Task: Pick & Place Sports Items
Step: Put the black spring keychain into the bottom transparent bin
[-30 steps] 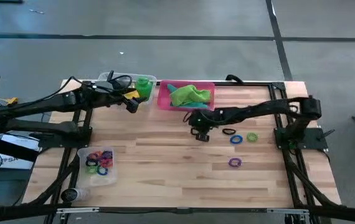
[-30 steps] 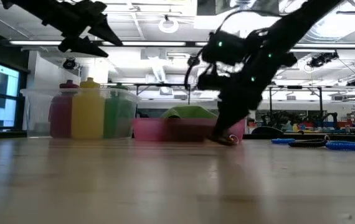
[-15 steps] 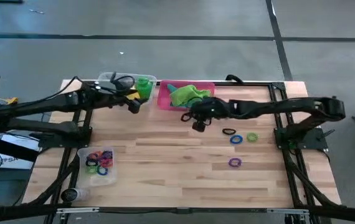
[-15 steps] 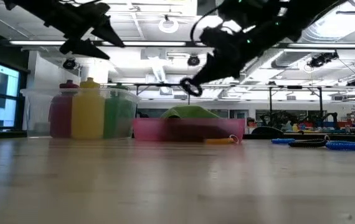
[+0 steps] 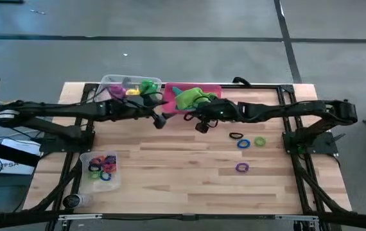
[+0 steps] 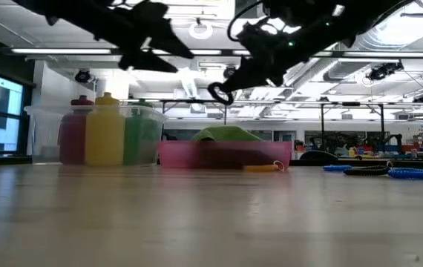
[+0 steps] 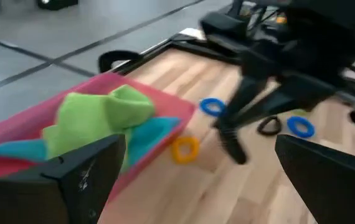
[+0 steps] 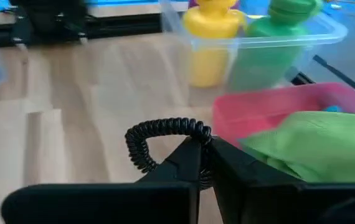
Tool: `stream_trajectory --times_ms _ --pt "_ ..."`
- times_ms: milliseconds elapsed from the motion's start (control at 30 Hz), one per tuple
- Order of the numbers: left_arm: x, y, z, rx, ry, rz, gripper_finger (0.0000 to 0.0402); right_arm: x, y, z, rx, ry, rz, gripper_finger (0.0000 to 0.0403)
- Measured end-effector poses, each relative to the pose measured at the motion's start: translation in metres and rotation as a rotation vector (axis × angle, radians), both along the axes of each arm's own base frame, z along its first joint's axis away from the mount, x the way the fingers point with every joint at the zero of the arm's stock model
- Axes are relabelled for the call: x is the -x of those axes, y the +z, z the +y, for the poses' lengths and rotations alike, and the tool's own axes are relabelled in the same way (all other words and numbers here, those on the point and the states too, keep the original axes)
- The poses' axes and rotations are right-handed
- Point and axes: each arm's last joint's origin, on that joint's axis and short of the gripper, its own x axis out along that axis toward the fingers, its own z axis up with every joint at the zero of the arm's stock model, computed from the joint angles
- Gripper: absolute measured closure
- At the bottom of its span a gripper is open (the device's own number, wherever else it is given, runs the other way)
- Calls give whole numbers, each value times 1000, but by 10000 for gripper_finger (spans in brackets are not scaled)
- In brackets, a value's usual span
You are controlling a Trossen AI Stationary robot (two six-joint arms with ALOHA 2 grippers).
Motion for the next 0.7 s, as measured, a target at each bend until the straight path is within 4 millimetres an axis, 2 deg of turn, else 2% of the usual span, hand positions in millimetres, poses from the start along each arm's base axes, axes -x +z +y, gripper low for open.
stream_trajectory --times_ms 367,700 --pt "-32 -19 -9 19 -35 -51 65 0 0 0 -29 -36 -10 403" --pt "-47 -38 -7 21 -23 -11 65 -1 3 0 -52 -50 -51 402"
